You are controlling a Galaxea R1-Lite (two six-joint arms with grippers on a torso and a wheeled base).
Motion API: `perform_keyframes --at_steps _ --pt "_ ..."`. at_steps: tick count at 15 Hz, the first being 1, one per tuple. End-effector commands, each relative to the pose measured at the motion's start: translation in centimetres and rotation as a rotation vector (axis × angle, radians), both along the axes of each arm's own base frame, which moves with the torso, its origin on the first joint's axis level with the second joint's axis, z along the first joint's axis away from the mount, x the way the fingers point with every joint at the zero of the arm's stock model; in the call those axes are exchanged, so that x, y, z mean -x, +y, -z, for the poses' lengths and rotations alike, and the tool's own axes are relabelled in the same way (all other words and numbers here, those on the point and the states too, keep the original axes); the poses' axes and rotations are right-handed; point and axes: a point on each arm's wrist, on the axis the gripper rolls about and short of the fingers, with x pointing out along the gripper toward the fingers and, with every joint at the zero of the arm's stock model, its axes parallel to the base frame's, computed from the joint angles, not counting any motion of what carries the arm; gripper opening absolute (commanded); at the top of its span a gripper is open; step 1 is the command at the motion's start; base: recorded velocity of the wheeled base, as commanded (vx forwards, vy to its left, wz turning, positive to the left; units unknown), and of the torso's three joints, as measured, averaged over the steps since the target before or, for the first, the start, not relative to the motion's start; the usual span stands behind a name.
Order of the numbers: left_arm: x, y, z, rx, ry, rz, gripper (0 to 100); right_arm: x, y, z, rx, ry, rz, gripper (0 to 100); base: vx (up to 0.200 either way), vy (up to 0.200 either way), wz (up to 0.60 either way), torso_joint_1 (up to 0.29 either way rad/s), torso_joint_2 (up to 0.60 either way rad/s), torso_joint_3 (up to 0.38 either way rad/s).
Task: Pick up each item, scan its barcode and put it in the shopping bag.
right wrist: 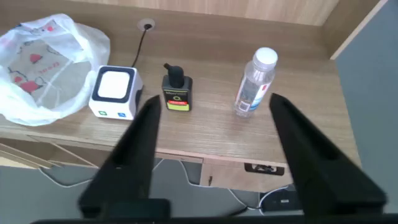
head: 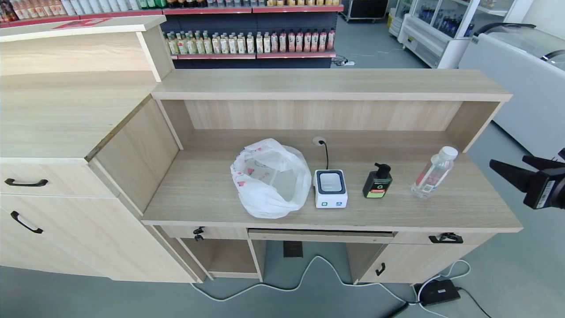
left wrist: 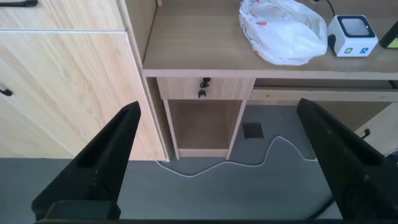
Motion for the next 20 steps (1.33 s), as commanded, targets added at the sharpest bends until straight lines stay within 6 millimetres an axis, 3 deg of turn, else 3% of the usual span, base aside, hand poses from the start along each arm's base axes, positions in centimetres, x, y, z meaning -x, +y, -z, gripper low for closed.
perform_keyframes --at_steps 1,7,12,16,20 --pt "0.0 0.0 0.0 0.0 -0.001 0.0 100 -2.5 -1.4 2.3 0.006 0.102 0.011 100 0.0 0.0 0.0 0.0 0.0 0.0" --pt "0.0 0.0 0.0 0.0 -0.001 0.0 100 -8.2 -5.4 6.3 0.041 0.131 -0.022 100 0.0 0.0 0.0 0.0 0.0 0.0" --pt "0.0 0.0 0.0 0.0 -0.001 0.0 100 -11.6 -6.3 9.3 0.022 0.18 -0.056 100 0.0 0.0 0.0 0.0 0.0 0.0" --pt "0.0 0.0 0.0 0.0 -0.001 0.0 100 -13.4 -5.8 11.6 0.022 0.188 -0.087 100 0.0 0.0 0.0 0.0 0.0 0.0" --pt "0.0 0.0 0.0 0.0 -0.001 0.0 100 -14.7 -3.9 12.8 0.025 0.196 -0.148 100 0.0 0.0 0.0 0.0 0.0 0.0"
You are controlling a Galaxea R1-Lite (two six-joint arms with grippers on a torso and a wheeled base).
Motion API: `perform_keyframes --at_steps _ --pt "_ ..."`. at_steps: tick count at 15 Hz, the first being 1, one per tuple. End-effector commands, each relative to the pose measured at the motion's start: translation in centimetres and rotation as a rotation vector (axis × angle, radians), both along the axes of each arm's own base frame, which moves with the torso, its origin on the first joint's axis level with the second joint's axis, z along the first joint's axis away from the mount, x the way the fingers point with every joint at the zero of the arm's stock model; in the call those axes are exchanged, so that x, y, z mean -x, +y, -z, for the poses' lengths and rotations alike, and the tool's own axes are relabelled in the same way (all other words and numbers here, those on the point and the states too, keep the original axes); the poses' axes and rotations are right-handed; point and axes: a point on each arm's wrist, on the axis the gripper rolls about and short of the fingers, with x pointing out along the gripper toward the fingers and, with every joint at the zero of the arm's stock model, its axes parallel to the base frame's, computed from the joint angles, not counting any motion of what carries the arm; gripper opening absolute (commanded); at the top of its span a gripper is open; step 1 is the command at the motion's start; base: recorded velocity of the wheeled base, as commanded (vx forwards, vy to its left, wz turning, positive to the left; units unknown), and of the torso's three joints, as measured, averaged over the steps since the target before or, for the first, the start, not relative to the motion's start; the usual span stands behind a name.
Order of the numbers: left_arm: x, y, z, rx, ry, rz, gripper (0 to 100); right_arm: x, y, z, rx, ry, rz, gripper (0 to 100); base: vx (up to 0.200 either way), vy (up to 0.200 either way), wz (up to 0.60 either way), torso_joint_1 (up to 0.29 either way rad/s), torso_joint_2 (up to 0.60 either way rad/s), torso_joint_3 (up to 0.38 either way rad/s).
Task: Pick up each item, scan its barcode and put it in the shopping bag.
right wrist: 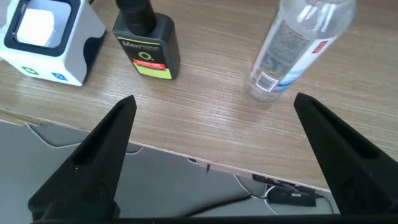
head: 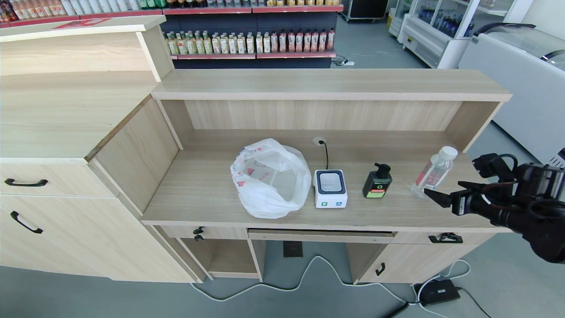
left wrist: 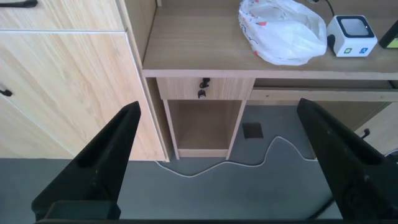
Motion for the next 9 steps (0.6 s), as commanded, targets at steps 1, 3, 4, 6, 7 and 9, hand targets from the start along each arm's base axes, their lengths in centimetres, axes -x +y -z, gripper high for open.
perform_keyframes --at_steps 1,3,4,6,7,9 --pt "0.0 0.0 0.0 0.0 -0.001 0.0 100 -1.0 1.2 0.8 -0.003 0.015 -0.038 100 0.0 0.0 0.0 0.0 0.0 0.0" --pt "0.0 0.0 0.0 0.0 -0.001 0.0 100 -2.1 2.1 0.8 0.0 -0.002 -0.065 100 0.0 0.0 0.0 0.0 0.0 0.0" --pt "0.0 0.0 0.0 0.0 -0.001 0.0 100 -2.5 2.2 0.8 0.003 -0.008 -0.07 100 0.0 0.0 0.0 0.0 0.0 0.0" --pt "0.0 0.0 0.0 0.0 -0.001 0.0 100 -3.4 2.5 1.2 0.008 -0.007 -0.062 100 0.0 0.0 0.0 0.0 0.0 0.0" --pt "0.0 0.0 0.0 0.0 -0.001 0.0 100 -3.6 2.5 1.5 0.01 -0.003 -0.059 100 0.0 0.0 0.0 0.0 0.0 0.0" --pt "0.0 0.0 0.0 0.0 -0.001 0.0 100 -3.8 2.5 1.9 0.013 0.006 -0.049 100 0.0 0.0 0.0 0.0 0.0 0.0"
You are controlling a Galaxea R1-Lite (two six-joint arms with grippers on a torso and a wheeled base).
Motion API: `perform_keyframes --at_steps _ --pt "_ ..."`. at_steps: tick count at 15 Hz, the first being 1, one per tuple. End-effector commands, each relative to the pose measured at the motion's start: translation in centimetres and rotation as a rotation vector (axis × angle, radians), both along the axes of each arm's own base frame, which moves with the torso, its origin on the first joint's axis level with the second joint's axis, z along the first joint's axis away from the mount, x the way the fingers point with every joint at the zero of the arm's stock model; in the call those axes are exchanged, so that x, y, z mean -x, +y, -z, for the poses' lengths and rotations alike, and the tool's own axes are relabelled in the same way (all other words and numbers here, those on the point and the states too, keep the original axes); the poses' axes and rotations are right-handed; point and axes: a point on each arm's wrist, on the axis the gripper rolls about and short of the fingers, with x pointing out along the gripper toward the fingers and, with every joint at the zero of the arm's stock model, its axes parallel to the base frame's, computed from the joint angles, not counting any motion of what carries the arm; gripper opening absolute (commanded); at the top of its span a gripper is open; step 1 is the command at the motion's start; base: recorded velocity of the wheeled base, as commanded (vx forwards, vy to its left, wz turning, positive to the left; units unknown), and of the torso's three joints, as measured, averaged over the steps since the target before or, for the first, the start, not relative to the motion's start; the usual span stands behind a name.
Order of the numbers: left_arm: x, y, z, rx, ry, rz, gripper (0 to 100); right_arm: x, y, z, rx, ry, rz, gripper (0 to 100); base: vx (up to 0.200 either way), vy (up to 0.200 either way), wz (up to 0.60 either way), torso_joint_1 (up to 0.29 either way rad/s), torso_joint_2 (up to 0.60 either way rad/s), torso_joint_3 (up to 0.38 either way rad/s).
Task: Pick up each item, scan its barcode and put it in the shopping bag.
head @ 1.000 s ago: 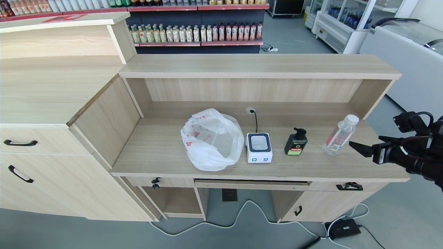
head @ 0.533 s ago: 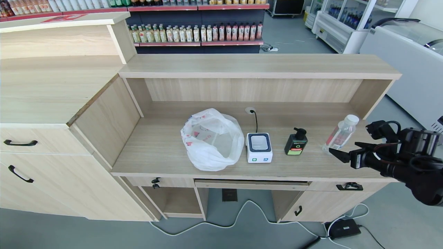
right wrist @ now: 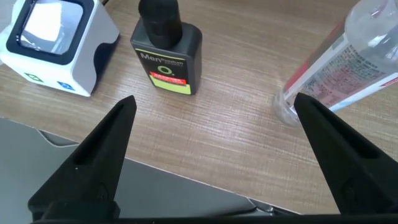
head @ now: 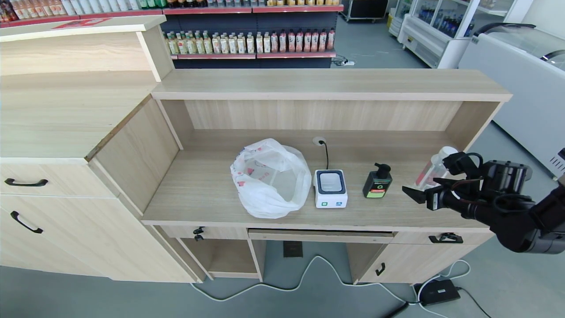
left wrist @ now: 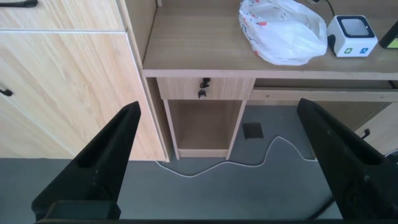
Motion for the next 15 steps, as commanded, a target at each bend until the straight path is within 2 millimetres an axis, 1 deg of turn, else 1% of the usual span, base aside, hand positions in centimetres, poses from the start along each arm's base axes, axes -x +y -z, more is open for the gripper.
perform_keyframes --at_steps 1,6,11,13,15 --pt "0.0 0.0 0.0 0.0 -0.001 0.002 100 -0.6 -0.1 0.8 0.002 0.013 0.008 100 0.0 0.0 0.0 0.0 0.0 0.0" --pt "0.0 0.0 0.0 0.0 -0.001 0.0 100 -2.4 0.0 1.4 0.011 -0.006 0.002 100 0.0 0.0 0.0 0.0 0.0 0.0" --pt "0.0 0.0 0.0 0.0 -0.001 0.0 100 -3.1 0.8 2.7 0.007 0.019 -0.029 100 0.0 0.0 0.0 0.0 0.0 0.0" --pt "0.0 0.0 0.0 0.0 -0.001 0.002 100 -3.6 1.0 3.0 -0.002 0.017 -0.069 100 0.0 0.0 0.0 0.0 0.0 0.0" --pt "0.0 0.0 0.0 0.0 -0.001 0.0 100 -4.6 1.1 3.4 -0.006 0.004 -0.093 100 0.0 0.0 0.0 0.0 0.0 0.0"
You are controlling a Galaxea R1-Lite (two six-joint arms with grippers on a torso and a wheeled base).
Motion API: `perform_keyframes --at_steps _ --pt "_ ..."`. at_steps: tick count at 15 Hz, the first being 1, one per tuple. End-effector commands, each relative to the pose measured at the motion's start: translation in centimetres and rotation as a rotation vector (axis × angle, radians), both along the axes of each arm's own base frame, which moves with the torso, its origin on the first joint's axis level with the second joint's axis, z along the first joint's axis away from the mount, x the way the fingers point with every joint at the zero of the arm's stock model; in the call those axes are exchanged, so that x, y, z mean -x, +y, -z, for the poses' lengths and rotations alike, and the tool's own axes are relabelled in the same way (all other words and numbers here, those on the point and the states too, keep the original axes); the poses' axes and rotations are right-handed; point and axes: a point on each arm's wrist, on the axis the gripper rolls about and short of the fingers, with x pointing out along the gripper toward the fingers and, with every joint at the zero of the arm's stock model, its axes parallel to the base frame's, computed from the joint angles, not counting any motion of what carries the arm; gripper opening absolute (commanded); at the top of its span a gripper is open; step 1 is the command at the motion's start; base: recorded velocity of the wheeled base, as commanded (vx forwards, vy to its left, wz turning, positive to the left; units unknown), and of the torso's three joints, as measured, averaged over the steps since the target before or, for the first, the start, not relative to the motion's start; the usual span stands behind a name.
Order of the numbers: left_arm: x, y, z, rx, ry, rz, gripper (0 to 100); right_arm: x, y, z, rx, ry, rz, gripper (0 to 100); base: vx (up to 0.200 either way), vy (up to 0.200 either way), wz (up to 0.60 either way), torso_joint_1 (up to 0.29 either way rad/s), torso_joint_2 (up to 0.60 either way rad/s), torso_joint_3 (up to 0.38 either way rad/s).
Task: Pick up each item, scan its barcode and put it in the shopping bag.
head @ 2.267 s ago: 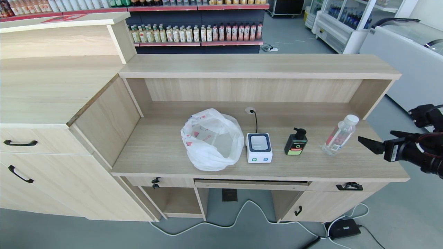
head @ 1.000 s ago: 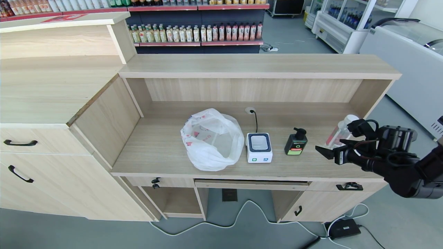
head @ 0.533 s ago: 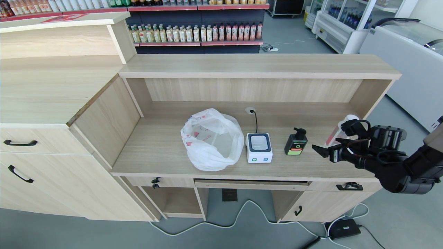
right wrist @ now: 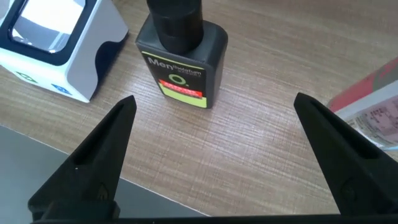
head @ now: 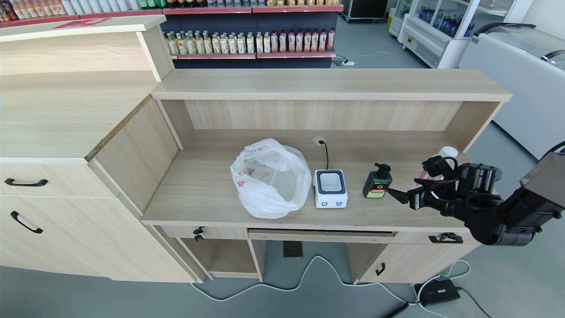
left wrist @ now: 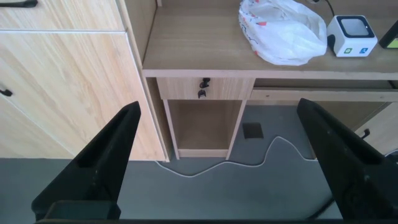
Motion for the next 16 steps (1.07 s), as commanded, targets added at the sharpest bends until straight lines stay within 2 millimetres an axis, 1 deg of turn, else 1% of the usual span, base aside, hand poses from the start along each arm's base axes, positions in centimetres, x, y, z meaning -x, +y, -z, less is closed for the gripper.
perform_keyframes --at_steps 1,5,9,11,12,14,16 --pt "0.0 0.0 0.0 0.0 -0.002 0.001 100 -1.1 0.1 0.8 -0.003 -0.005 -0.017 100 0.0 0.0 0.0 0.0 0.0 0.0" --pt "0.0 0.0 0.0 0.0 -0.001 -0.001 100 -2.7 0.3 1.4 -0.011 -0.027 -0.054 100 0.0 0.0 0.0 0.0 0.0 0.0" --pt "0.0 0.0 0.0 0.0 -0.001 0.001 100 -4.8 1.7 1.6 -0.024 -0.053 -0.095 100 0.0 0.0 0.0 0.0 0.0 0.0" --pt "0.0 0.0 0.0 0.0 -0.001 -0.001 100 -5.2 2.6 1.7 -0.036 -0.052 -0.142 100 0.0 0.0 0.0 0.0 0.0 0.0" --pt "0.0 0.0 0.0 0.0 -0.001 -0.001 100 -5.2 2.9 2.2 -0.039 -0.039 -0.152 100 0.0 0.0 0.0 0.0 0.0 0.0" --pt "0.0 0.0 0.0 0.0 -0.001 0.001 100 -5.3 3.1 3.1 -0.041 -0.021 -0.158 100 0.0 0.0 0.0 0.0 0.0 0.0" --pt "0.0 0.0 0.0 0.0 -0.001 0.001 100 -5.5 3.1 3.5 -0.041 -0.019 -0.158 100 0.0 0.0 0.0 0.0 0.0 0.0"
